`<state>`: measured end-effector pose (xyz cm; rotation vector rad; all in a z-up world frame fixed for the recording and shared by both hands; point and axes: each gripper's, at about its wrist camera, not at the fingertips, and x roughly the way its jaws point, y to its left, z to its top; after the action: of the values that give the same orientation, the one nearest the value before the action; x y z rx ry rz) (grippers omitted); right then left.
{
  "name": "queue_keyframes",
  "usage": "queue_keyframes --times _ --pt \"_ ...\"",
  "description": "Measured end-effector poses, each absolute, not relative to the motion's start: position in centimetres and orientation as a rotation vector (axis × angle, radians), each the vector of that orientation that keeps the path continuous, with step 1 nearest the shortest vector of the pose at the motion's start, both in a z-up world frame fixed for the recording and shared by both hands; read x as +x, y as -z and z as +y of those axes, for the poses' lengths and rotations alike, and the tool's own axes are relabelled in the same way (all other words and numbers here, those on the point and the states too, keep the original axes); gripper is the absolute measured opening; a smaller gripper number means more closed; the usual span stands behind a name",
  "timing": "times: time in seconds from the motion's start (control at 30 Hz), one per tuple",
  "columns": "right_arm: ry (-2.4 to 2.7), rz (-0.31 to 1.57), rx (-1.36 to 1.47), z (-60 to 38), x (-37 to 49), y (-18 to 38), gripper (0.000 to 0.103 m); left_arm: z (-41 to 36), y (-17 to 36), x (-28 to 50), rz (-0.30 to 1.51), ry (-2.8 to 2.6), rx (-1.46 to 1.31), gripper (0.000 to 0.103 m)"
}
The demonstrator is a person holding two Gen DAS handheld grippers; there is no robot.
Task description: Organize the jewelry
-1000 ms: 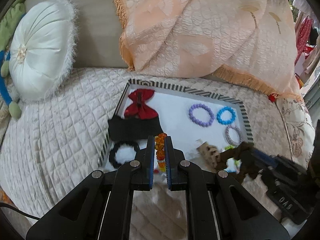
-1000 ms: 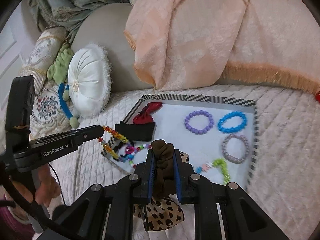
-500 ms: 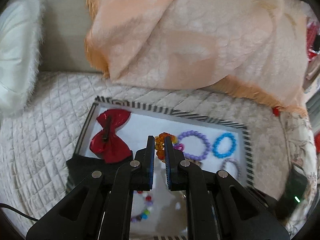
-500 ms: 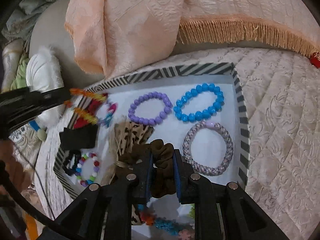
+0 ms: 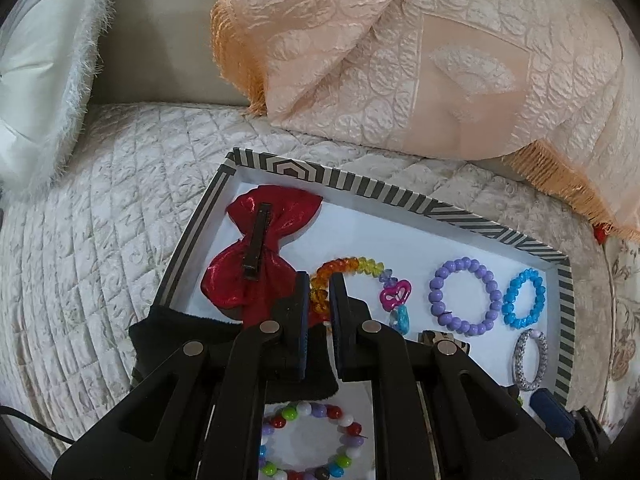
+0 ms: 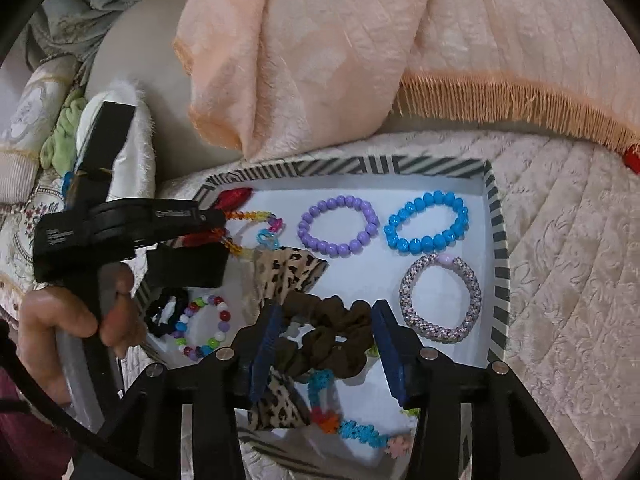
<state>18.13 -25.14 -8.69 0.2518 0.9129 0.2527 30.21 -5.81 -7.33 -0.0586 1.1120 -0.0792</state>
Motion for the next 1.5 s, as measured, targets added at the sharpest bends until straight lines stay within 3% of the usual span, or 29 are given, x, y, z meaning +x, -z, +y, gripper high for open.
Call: queue_keyframes --times 0.07,0.13,0.2,0.97,1.5 --pt "-0.242 0.911 0.231 -25.3 18.0 8.3 0.05 -5.7 7.0 29.8 1.113 0.07 -0.045 0.015" --pt "-0.235 0.912 0.235 -25.4 17.8 8.3 0.053 -5.7 6.6 29.1 1.11 0.077 -0.046 0.036" --pt "-0.227 0.91 0.24 -25.5 17.5 8.2 0.054 -5.5 6.1 28.4 1.094 0.083 -0.049 0.042" --pt "-0.051 0.821 0.191 -23.2 12.3 3.1 0.059 -2.7 0.1 16.6 0.919 0.064 0.002 0.042" --pt "-0.014 0.808 0.192 -21.5 10.1 1.2 0.061 -1.6 -2.5 13.0 0.855 0.071 0.004 0.042"
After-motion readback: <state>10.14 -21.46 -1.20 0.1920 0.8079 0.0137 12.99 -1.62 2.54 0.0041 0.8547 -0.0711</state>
